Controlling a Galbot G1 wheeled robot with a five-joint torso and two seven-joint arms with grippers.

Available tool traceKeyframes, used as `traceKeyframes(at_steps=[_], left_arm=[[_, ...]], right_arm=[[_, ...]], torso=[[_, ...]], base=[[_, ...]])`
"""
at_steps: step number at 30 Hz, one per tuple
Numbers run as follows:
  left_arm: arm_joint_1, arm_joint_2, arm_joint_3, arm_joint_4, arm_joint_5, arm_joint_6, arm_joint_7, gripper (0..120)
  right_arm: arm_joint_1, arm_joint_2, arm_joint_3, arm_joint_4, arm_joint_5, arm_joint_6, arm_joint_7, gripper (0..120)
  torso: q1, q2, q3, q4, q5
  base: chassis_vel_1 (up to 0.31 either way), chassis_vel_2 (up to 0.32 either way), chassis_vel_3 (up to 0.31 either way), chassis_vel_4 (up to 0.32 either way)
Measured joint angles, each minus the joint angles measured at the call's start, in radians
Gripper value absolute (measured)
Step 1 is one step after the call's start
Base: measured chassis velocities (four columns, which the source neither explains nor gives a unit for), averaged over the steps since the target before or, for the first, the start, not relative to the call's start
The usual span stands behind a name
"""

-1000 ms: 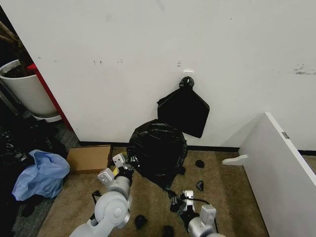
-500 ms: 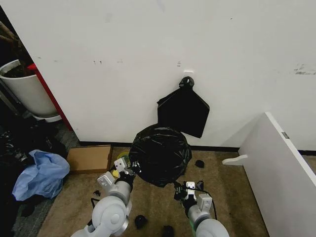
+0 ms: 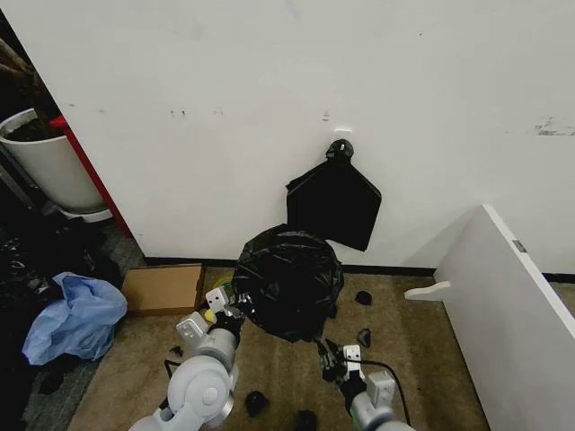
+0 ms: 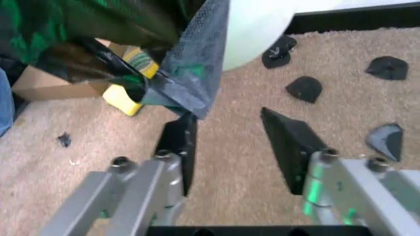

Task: Place the garbage bag over the trash bin.

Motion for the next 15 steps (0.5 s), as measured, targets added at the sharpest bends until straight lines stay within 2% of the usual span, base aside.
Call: traceKeyframes(at_steps=[5,8,11,15], left_arm=[[-0.01,0.005,0.0,0.012,0.021,-0.016,0.002,0],[-0.013,0.005,0.001,0.014,0.022,-0.016,0.001,0],[-0.018,0.006,0.007,0.017,0.048,-0.02,0.006,0],[-0.02,0.008,0.014,0.024,0.095,-0.028,0.017,0]], right_arm=[[-0.072,-0.013,0.037,0.062,0.008,-0.03,0.068,61],[-0.077,-0.015,0.048,0.071,0.011,-0.035,0.091,67],[-0.078,-0.016,0.056,0.088,0.019,-0.041,0.115,82],[-0.074,-0.016,0.058,0.166,0.04,-0.071,0.149,94]], torso=[[0.0,0.0,0.0,0.0,0.0],[0.0,0.0,0.0,0.0,-0.0001],[0.0,0.0,0.0,0.0,0.0002],[0.0,0.0,0.0,0.0001,0.0001]], base=[[0.0,0.0,0.0,0.0],[0.0,0.0,0.0,0.0],[0.0,0.0,0.0,0.0],[0.0,0.0,0.0,0.0]])
